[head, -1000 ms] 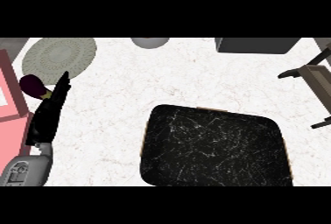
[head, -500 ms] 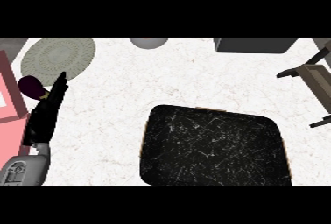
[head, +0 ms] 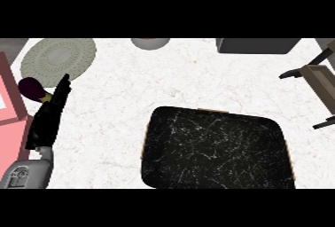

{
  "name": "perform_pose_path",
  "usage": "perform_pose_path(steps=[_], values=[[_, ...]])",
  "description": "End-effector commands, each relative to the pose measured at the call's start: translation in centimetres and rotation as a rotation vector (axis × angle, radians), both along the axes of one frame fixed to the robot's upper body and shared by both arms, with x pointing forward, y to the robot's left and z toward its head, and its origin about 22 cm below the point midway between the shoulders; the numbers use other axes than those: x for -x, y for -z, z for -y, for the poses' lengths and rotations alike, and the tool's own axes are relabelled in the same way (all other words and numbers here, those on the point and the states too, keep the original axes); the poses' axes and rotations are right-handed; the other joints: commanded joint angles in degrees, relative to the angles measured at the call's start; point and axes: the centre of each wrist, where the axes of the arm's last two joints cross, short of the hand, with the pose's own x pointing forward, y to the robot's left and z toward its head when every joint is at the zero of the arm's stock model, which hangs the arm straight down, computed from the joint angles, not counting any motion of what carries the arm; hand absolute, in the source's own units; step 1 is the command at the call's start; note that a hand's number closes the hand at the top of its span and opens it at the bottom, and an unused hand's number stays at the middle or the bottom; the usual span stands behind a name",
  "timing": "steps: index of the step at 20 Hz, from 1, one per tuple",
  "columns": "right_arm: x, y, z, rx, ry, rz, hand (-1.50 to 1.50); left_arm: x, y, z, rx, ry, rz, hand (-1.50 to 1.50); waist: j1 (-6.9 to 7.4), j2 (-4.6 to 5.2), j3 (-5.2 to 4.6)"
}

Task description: Pick the cupcake from the tray and place it in the tiered basket

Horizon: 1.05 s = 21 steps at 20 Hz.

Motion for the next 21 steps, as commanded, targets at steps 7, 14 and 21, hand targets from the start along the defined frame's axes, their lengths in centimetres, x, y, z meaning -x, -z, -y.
perform_pose_path(steps=[7, 14, 21], values=[[7.2, -5.0, 5.9, -0.173, 0.166, 0.028, -1.5, 0.2, -0.2, -0.3, -0.003, -0.001, -0.004, 0.0, 0.17, 0.01, -0.01], [13.8, -3.3, 11.5, -0.276, 0.178, -0.054, -1.5, 0.0, 0.5, -0.8, -0.011, -0.018, 0.01, 0.0, -0.55, 0.4, 0.16], [18.0, -2.4, 13.9, -0.348, 0.129, 0.017, -1.5, 0.0, 0.6, 0.2, 0.004, 0.005, 0.001, 0.0, -0.28, 0.56, 0.35]])
